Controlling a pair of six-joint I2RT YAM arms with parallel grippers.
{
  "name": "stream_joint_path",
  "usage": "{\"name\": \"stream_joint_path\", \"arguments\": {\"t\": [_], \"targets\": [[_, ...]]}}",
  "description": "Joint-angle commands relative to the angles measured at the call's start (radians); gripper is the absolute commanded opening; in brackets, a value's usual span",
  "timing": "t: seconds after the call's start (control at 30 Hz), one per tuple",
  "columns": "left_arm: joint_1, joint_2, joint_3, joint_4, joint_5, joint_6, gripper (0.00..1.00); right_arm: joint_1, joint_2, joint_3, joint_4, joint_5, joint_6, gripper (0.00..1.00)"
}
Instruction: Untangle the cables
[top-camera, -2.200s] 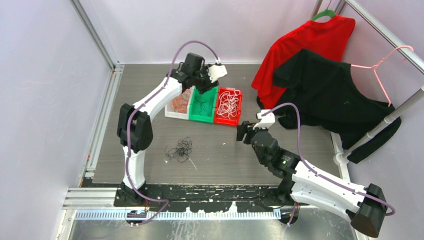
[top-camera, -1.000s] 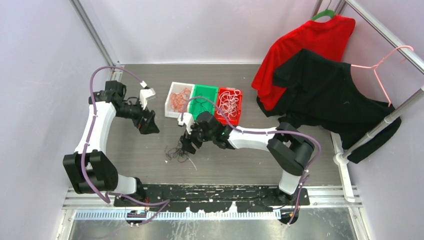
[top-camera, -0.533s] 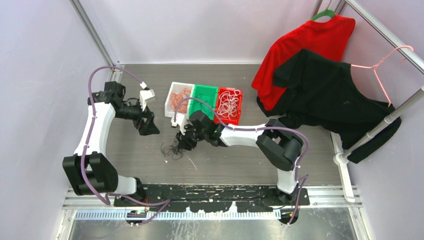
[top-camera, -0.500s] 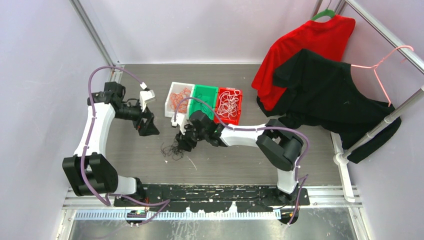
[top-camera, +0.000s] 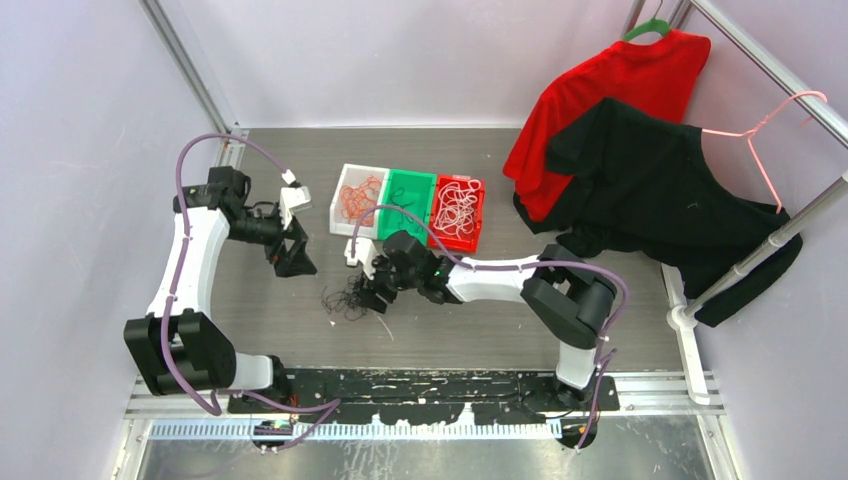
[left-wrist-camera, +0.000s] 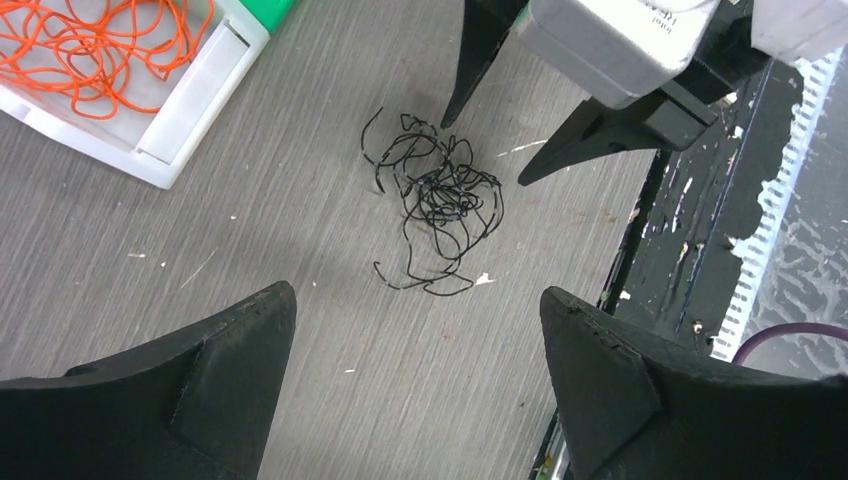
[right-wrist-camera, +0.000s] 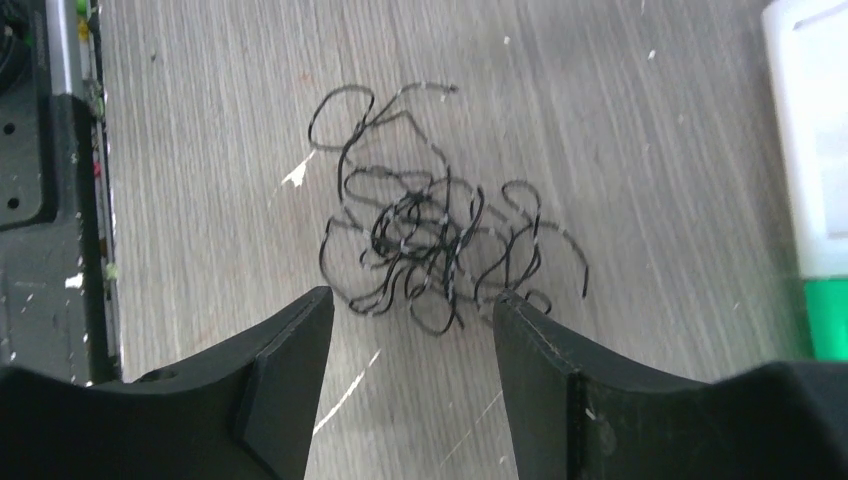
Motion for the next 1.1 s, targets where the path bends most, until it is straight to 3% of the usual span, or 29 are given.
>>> {"name": "stream_joint_path", "arguments": {"t": [0.0, 0.33, 0.67, 0.83, 1.07], "targets": [[0.007, -0.041, 0.019, -0.028, -0.004, 0.041, 0.91, 0.007, 0.050, 0.113, 0.059, 0.013, -0.052, 0.65], [0.007, -0.053, -0.009, -0.040, -0.034, 0.078, 0.91, 0.007, 0.148, 0.210, 0.039, -0.017, -0.069, 0.58], [0.007, -0.082, -0.150, 0.117, 0.001, 0.071, 0.89, 0.006, 0.071, 0.161, 0.092, -0.021, -0.019, 0.04], [-0.001, -0.199, -0.273, 0.305, 0.117, -0.015, 0.82, 0.006, -0.002, 0.112, 0.123, -0.043, 0.038, 0.02], [-0.072, -0.298, -0.319, 0.371, 0.094, 0.000, 0.72, 0.006, -0.082, 0.050, 0.197, -0.089, 0.125, 0.02]]}}
